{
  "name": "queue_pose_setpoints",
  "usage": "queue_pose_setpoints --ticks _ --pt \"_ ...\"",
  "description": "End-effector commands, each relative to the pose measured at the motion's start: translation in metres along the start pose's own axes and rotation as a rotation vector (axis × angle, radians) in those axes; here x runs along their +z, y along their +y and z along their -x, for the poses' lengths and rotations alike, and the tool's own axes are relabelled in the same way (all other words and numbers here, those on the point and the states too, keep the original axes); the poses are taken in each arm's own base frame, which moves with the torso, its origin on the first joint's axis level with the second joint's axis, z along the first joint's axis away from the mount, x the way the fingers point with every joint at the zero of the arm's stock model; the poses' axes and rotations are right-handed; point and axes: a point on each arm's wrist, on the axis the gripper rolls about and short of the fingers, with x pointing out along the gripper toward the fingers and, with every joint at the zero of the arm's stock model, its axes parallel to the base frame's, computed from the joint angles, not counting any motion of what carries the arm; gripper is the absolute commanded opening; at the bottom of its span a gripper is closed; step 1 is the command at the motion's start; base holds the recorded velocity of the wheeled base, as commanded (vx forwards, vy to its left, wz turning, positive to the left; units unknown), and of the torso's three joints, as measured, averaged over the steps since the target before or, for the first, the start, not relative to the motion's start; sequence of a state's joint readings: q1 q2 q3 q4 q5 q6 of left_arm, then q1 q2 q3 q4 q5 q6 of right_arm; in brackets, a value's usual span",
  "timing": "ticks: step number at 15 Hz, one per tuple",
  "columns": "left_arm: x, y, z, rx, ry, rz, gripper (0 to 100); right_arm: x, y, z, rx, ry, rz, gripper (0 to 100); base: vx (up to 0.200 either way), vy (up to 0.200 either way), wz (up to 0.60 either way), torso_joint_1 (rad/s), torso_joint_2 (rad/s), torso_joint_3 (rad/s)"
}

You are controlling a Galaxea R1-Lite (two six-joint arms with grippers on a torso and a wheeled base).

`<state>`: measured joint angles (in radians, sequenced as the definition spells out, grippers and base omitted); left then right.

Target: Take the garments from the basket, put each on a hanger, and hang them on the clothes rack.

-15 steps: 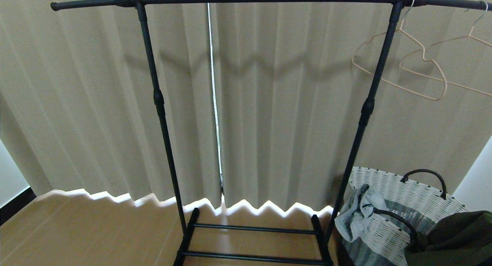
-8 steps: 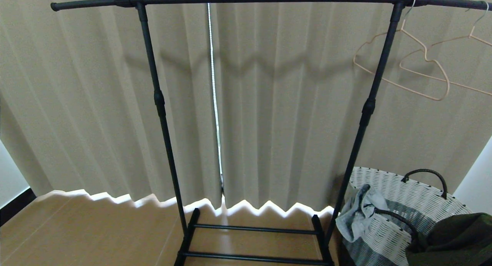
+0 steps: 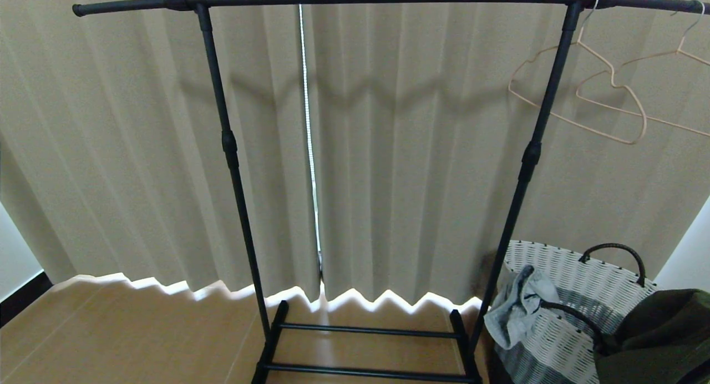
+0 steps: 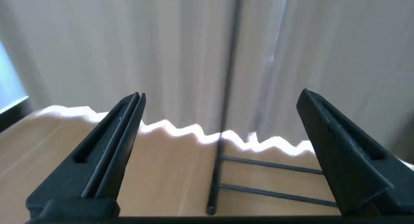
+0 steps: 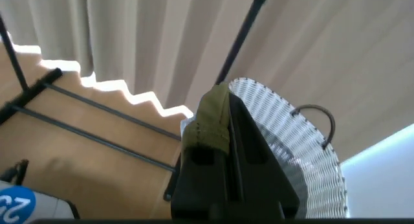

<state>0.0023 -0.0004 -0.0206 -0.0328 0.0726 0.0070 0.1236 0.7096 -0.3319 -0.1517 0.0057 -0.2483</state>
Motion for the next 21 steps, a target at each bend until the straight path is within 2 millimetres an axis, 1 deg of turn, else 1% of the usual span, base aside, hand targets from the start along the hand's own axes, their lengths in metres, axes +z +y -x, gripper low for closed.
queue_pose_setpoints --ticks 1,3,4,5,7,8,9,10,12,13,14,15,16,17,19,20,21 --pt "0.019 -0.003 0.004 -0.183 -0.061 -0.003 100 0.024 0.001 -0.012 0.084 -0.026 0.022 0 0.0 0.0 0.0 0.0 0.0 0.0" --pt "0.042 -0.005 -0.004 -0.274 -0.015 -0.003 100 0.037 0.004 -0.019 0.137 -0.04 0.035 0 0.0 0.0 0.0 0.0 0.0 0.0" --pt "0.069 -0.007 -0.021 -0.336 0.059 0.002 100 0.046 0.009 -0.026 0.19 -0.047 0.047 0 0.0 0.0 0.0 0.0 0.0 0.0" --pt "0.085 -0.009 -0.037 -0.366 0.109 0.004 100 0.052 0.013 -0.032 0.226 -0.048 0.054 0 0.0 0.0 0.0 0.0 0.0 0.0" --pt "0.102 -0.016 -0.067 -0.427 0.18 0.004 100 0.061 0.018 -0.042 0.265 -0.046 0.058 0 0.0 0.0 0.0 0.0 0.0 0.0" --pt "0.111 -0.026 -0.092 -0.497 0.216 0.003 100 0.069 0.022 -0.051 0.287 -0.039 0.046 0 0.0 0.0 0.0 0.0 0.0 0.0" --pt "0.115 -0.039 -0.117 -0.562 0.253 -0.005 100 0.079 0.026 -0.061 0.309 -0.036 0.025 0 0.0 0.0 0.0 0.0 0.0 0.0" --pt "0.116 -0.053 -0.135 -0.617 0.285 -0.014 100 0.087 0.03 -0.068 0.327 -0.035 0.002 0 0.0 0.0 0.0 0.0 0.0 0.0" --pt "0.119 -0.088 -0.157 -0.734 0.335 -0.043 100 0.107 0.041 -0.078 0.383 -0.05 -0.072 0 0.0 0.0 0.0 0.0 0.0 0.0" --pt "0.12 -0.101 -0.162 -0.76 0.349 -0.055 100 0.114 0.045 -0.08 0.406 -0.061 -0.11 0 0.0 0.0 0.0 0.0 0.0 0.0" --pt "0.118 -0.128 -0.166 -0.81 0.377 -0.082 100 0.125 0.051 -0.078 0.447 -0.075 -0.18 0 0.0 0.0 0.0 0.0 0.0 0.0" --pt "0.115 -0.148 -0.166 -0.845 0.384 -0.086 100 0.128 0.052 -0.077 0.46 -0.081 -0.206 0 0.0 0.0 0.0 0.0 0.0 0.0" --pt "0.114 -0.155 -0.166 -0.858 0.387 -0.084 100 0.129 0.053 -0.077 0.468 -0.082 -0.208 0 0.0 0.0 0.0 0.0 0.0 0.0" --pt "0.107 -0.185 -0.162 -0.904 0.396 -0.083 100 0.13 0.052 -0.074 0.517 -0.093 -0.209 0 0.0 0.0 0.0 0.0 0.0 0.0" --pt "0.096 -0.219 -0.155 -0.952 0.437 -0.089 100 0.13 0.052 -0.073 0.544 -0.099 -0.209 0 0.0 0.0 0.0 0.0 0.0 0.0" --pt "0.091 -0.248 -0.152 -0.969 0.449 -0.048 100 0.13 0.052 -0.072 0.547 -0.101 -0.209 0 0.0 0.0 0.0 0.0 0.0 0.0" --pt "0.087 -0.268 -0.149 -0.97 0.449 -0.011 100 0.131 0.052 -0.072 0.549 -0.102 -0.209 0 0.0 0.0 0.0 0.0 0.0 0.0"
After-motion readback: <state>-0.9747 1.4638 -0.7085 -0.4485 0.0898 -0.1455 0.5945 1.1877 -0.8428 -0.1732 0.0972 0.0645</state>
